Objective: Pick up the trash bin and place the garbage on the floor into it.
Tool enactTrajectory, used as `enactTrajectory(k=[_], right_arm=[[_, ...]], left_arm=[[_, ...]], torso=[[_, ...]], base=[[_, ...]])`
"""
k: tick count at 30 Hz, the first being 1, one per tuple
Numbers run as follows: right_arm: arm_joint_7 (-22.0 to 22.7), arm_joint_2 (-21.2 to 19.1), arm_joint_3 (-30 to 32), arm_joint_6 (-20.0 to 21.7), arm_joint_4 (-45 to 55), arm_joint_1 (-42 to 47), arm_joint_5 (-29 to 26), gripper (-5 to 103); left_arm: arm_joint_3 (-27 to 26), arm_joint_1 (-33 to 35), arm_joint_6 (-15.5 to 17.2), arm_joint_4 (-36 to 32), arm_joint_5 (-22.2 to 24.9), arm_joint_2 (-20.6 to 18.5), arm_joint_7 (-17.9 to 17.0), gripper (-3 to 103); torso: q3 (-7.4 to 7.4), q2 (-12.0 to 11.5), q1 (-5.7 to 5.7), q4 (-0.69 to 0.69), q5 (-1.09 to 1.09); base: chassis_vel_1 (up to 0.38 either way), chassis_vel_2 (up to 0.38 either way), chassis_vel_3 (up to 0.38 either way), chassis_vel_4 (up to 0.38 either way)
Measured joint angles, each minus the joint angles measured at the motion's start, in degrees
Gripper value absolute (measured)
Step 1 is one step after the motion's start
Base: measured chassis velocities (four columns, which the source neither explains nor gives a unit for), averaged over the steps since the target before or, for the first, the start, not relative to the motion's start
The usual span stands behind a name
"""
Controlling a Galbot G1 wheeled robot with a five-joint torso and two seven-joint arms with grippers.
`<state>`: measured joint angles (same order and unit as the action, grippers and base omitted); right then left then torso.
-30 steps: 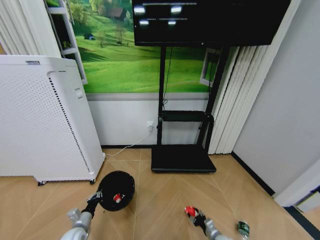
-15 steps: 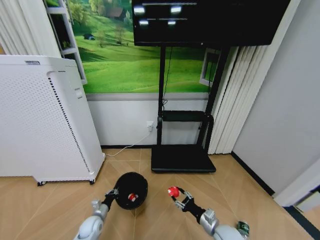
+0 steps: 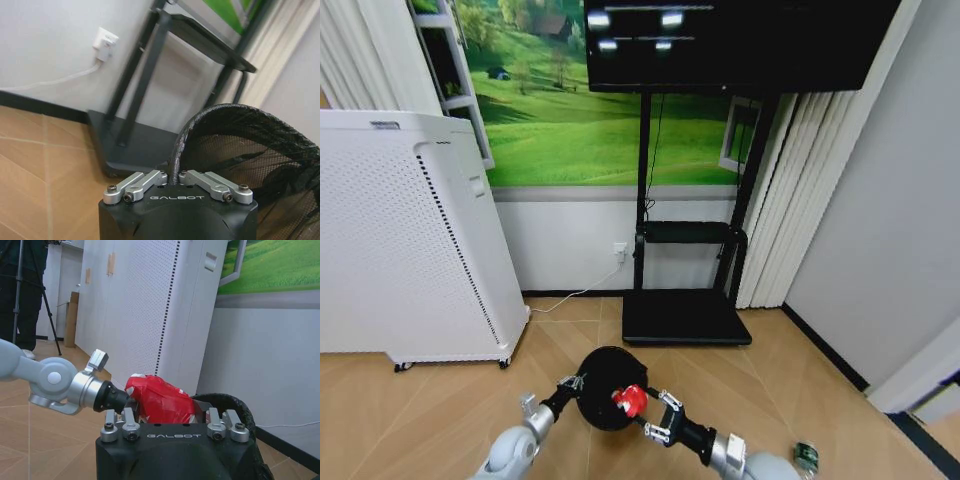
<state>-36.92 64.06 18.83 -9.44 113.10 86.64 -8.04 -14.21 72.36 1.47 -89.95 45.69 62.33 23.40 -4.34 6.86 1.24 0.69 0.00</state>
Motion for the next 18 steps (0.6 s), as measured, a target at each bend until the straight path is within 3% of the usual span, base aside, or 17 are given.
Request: enactTrajectory(k=[11, 16, 18], right_arm=[[-0.6, 0.1, -0.7, -1.6, -1.4, -0.6, 2.0, 56], [-1.6, -0.4, 0.2, -2.3, -0.7, -0.1, 2.0, 78], [-1.9, -0.5, 0.3, -2.4, -0.4, 0.0, 2.0, 78]], left_arm=[[-0.5, 4.4, 1.0, -3.7, 1.8, 1.0, -0.4, 4], [-0.2, 4.1, 1.1, -3.6, 2.1, 1.7, -1.3, 4], [-0.1, 4.1, 1.1, -3.6, 2.1, 1.8, -1.5, 4]], torso=[[0.0, 0.0, 0.0, 0.0, 0.01], [0.0, 0.0, 0.0, 0.0, 0.0], [0.0, 0.0, 0.0, 0.0, 0.01]], base=[[0.0, 0.0, 0.0, 0.0], [0.0, 0.0, 0.0, 0.0], [0.0, 0.0, 0.0, 0.0]])
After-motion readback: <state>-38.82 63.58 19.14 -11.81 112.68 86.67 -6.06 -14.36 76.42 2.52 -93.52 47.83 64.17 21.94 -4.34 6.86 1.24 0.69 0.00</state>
